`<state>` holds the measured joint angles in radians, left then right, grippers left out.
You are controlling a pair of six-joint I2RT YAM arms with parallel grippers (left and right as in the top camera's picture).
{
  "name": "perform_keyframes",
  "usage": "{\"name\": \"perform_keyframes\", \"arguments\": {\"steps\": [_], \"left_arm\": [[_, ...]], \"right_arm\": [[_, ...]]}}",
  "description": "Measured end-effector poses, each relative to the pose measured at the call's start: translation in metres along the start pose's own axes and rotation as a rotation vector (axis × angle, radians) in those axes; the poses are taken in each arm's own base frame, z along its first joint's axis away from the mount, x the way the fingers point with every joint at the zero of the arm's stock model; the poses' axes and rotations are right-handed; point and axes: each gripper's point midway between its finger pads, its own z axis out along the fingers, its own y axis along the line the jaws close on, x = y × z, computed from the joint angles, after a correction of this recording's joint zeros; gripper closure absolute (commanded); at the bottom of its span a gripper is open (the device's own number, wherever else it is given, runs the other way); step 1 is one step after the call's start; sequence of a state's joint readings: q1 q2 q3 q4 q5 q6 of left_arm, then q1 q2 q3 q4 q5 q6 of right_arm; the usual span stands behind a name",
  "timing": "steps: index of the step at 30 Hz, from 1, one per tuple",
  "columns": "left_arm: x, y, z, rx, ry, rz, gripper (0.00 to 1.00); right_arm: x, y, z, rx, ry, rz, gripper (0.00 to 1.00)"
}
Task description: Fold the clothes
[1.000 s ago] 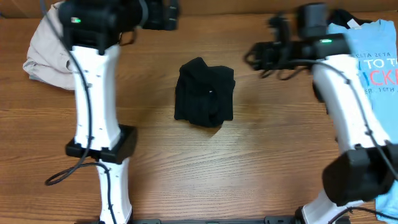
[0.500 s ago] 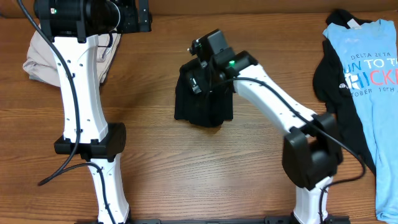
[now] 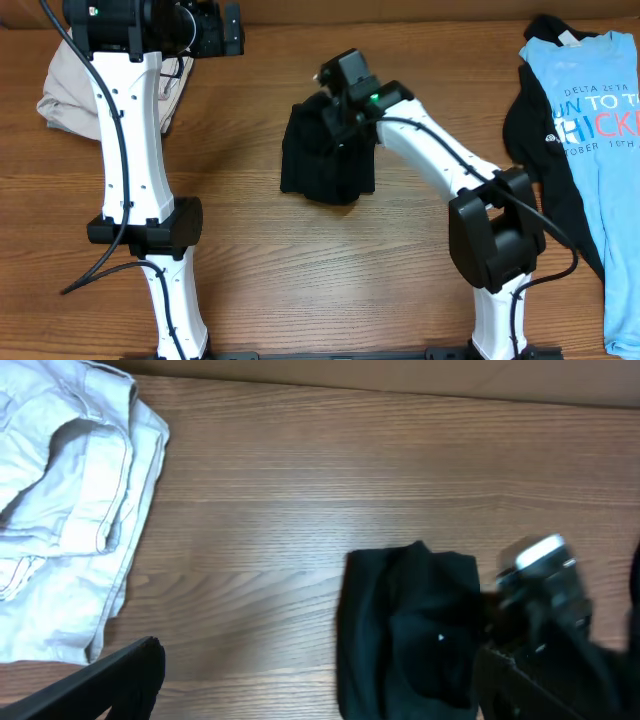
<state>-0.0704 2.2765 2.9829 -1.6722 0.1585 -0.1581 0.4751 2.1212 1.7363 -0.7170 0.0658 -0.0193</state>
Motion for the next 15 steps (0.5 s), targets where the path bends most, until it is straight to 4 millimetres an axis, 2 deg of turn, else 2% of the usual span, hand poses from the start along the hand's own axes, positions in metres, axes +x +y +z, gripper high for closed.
{"name": "perform_keyframes", "arguments": {"steps": [7, 8, 9, 10, 11, 13, 15], "left_arm": [[-0.001, 0.001, 0.0, -0.008, -0.005, 0.001, 0.0], [-0.001, 0.002, 0.0, -0.009, -0.005, 0.001, 0.0], [-0.001, 0.002, 0.0, -0.01, -0.005, 0.001, 0.0], [-0.001, 0.002, 0.0, -0.01, -0.005, 0.001, 0.0], [-0.001, 0.002, 0.0, -0.01, -0.005, 0.001, 0.0], [-0.001, 0.002, 0.0, -0.01, -0.005, 0.001, 0.0], [-0.001, 0.002, 0.0, -0.01, -0.005, 0.001, 0.0]], "right_arm": [[-0.002, -0.057, 0.0, 0.005, -0.004, 0.163, 0.96], [-0.001, -0.066, -0.001, -0.002, -0.004, 0.191, 0.88], [0.0, -0.076, -0.001, -0.009, -0.003, 0.22, 0.74], [0.002, -0.085, -0.002, -0.019, -0.001, 0.248, 0.37], [0.004, -0.096, -0.002, -0.03, 0.003, 0.287, 0.21], [0.009, -0.11, -0.004, -0.053, 0.012, 0.325, 0.08], [0.016, -0.12, -0.007, -0.092, 0.031, 0.367, 0.03]]}}
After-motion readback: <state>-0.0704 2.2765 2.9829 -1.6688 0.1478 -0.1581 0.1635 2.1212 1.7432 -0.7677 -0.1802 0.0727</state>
